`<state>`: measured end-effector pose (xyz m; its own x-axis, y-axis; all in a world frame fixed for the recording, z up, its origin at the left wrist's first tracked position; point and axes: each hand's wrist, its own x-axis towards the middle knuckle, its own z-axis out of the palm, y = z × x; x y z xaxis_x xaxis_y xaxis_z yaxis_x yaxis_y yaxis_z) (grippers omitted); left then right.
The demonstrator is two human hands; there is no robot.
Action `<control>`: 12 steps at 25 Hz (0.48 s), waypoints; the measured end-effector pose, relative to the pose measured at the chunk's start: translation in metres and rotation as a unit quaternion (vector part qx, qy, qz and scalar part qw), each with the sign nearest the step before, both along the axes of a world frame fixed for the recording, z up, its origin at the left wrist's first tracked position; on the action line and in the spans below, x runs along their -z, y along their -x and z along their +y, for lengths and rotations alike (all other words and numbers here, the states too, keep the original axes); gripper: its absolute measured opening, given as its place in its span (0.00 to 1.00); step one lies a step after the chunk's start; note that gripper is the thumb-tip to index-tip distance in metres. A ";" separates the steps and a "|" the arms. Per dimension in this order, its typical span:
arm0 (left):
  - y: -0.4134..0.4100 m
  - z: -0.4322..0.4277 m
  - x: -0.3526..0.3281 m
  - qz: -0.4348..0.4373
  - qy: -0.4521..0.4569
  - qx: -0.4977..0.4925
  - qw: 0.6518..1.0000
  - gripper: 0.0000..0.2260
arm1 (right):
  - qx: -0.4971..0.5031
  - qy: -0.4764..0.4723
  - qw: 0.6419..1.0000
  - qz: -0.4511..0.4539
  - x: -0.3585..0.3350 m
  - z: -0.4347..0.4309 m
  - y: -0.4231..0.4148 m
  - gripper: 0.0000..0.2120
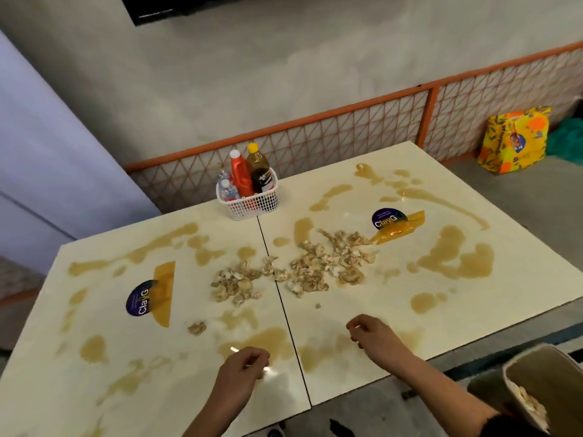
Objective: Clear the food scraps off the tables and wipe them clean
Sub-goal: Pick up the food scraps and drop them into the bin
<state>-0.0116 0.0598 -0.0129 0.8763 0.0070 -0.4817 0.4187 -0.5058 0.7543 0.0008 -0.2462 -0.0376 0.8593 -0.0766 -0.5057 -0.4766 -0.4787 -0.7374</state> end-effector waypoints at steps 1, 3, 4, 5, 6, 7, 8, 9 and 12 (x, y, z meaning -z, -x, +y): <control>-0.003 0.011 0.002 0.006 -0.005 -0.004 1.000 0.08 | -0.045 0.044 0.998 -0.006 0.004 0.011 -0.010 0.10; -0.006 0.033 0.006 0.023 -0.012 -0.013 1.000 0.07 | -0.121 0.110 0.987 -0.001 0.016 0.033 -0.030 0.13; -0.008 0.045 0.008 0.028 -0.014 -0.016 0.999 0.06 | -0.145 0.136 0.980 0.007 0.023 0.044 -0.041 0.15; -0.010 0.057 0.009 0.030 -0.015 -0.018 0.999 0.06 | -0.162 0.159 0.974 0.013 0.029 0.053 -0.052 0.17; -0.013 0.069 0.011 0.028 -0.016 -0.019 0.999 0.06 | -0.176 0.185 0.967 0.016 0.033 0.060 -0.064 0.18; -0.016 0.081 0.013 0.028 -0.015 -0.022 0.999 0.06 | -0.192 0.214 0.958 0.018 0.037 0.065 -0.077 0.18; -0.019 0.092 0.016 0.028 -0.018 -0.027 0.999 0.07 | -0.206 0.247 0.946 0.027 0.038 0.068 -0.089 0.18; -0.021 0.101 0.018 0.028 -0.025 -0.034 0.999 0.08 | -0.205 0.276 0.938 0.039 0.040 0.067 -0.099 0.18; -0.026 0.129 0.029 0.028 -0.043 -0.043 0.998 0.04 | -0.169 0.321 0.928 0.081 0.057 0.060 -0.125 0.19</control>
<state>0.0141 0.1884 -0.0424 0.8422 0.1242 -0.5246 0.5036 -0.5287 0.6833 0.1261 -0.1861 -0.0942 0.8059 -0.1479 -0.5732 -0.2995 -0.9371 -0.1794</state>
